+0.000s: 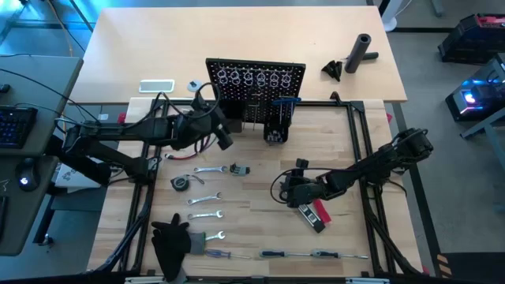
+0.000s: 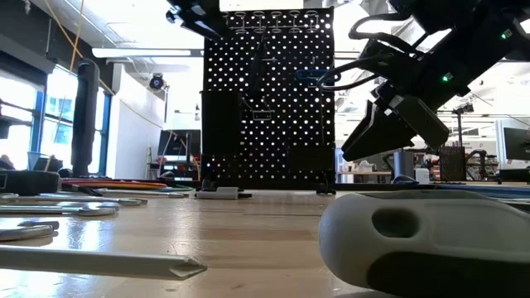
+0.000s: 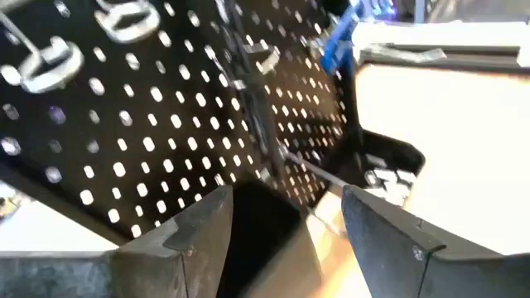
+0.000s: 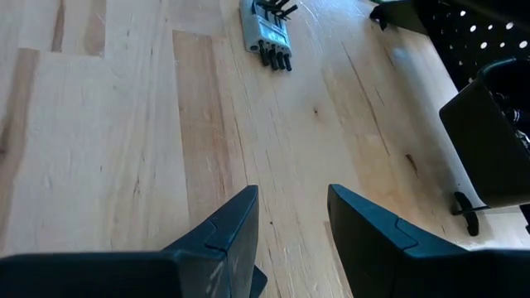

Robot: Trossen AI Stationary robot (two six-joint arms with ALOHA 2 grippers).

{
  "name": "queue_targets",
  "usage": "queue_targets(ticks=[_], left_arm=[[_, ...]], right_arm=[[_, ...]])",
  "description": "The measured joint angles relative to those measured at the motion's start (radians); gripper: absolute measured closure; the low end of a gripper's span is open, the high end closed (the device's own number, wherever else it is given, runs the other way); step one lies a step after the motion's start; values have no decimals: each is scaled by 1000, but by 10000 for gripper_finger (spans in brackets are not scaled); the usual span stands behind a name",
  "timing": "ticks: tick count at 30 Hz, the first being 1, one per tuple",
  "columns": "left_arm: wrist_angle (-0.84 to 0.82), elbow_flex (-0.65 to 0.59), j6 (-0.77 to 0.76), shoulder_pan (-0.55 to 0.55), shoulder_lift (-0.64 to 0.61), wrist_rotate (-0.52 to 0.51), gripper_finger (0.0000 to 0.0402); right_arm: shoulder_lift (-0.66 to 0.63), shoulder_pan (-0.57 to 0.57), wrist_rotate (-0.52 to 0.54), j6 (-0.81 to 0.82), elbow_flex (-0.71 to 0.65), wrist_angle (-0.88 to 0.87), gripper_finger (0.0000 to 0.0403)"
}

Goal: Hang tools onto peg board
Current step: Put the allen key holder into the small black bin on the black pegboard

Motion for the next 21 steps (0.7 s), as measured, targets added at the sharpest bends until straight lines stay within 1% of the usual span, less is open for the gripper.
queue_targets(ticks=[3,6,8,11,15,18,21], left_arm=[[-83,0,-40,-38,-11,0,181],[-162,0,-82,-82,-13,0,181],[-201,-7,-107,-116,-13,0,181],[-213,-45,-136,-168,-13,1,182],[-187,-125,-168,-237,-13,2,182],[-131,-207,-201,-280,-12,4,182],[-6,-310,-213,-324,-13,13,182]], right_arm=[[0,-1,-5,-17,0,19,261],[0,-2,-32,-53,0,69,261],[0,-9,-83,-91,0,115,261],[0,-33,-182,-128,0,178,261],[0,-85,-322,-149,0,232,261],[4,-128,-424,-148,0,266,261],[42,-158,-512,-164,0,346,260]])
